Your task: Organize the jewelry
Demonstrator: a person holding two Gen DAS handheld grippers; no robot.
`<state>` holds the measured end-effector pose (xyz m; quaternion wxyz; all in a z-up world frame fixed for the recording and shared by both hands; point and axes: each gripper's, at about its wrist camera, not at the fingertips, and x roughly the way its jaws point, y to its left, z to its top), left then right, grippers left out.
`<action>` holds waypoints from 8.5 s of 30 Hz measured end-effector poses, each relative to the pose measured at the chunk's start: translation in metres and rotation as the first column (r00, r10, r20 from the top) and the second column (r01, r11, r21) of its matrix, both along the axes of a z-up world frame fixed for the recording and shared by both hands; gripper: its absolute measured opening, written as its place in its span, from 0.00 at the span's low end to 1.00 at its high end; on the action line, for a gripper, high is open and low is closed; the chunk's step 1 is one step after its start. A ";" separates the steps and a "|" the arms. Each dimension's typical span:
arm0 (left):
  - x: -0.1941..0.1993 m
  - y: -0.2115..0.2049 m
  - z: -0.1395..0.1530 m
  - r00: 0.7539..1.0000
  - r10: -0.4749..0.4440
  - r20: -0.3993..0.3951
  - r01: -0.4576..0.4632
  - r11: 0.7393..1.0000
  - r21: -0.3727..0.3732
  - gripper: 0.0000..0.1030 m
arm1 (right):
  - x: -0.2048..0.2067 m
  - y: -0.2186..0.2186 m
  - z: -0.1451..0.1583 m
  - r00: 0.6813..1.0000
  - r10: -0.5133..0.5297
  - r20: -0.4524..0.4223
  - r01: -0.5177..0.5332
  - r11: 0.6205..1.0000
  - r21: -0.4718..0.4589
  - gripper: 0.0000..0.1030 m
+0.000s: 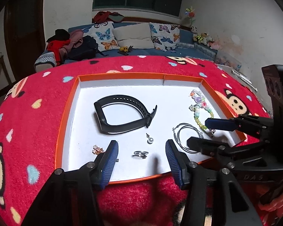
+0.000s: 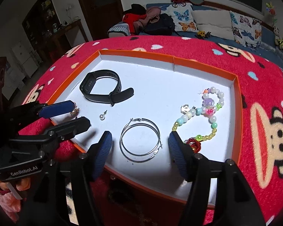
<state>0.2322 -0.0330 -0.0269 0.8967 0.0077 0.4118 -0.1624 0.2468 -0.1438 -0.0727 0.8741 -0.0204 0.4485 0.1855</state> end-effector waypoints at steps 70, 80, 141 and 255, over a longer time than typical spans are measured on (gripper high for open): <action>-0.045 -0.075 -0.029 0.977 -0.209 -0.037 0.210 0.978 0.020 0.28 | -0.097 -0.065 -0.016 0.997 -0.006 -0.074 0.008 1.000 0.025 0.08; -0.050 -0.086 -0.027 0.964 -0.262 -0.044 0.263 0.965 0.019 0.22 | -0.097 -0.068 -0.017 0.997 -0.010 -0.079 0.013 0.999 0.043 0.08; -0.036 -0.095 -0.029 0.970 -0.235 -0.067 0.239 0.969 0.057 0.08 | -0.094 -0.070 -0.012 0.999 -0.013 -0.041 0.016 0.997 0.073 0.08; -0.086 0.002 0.032 0.987 0.089 0.136 -0.092 0.996 0.014 0.80 | -0.090 -0.020 0.013 0.972 -0.151 0.180 0.145 0.988 0.045 0.63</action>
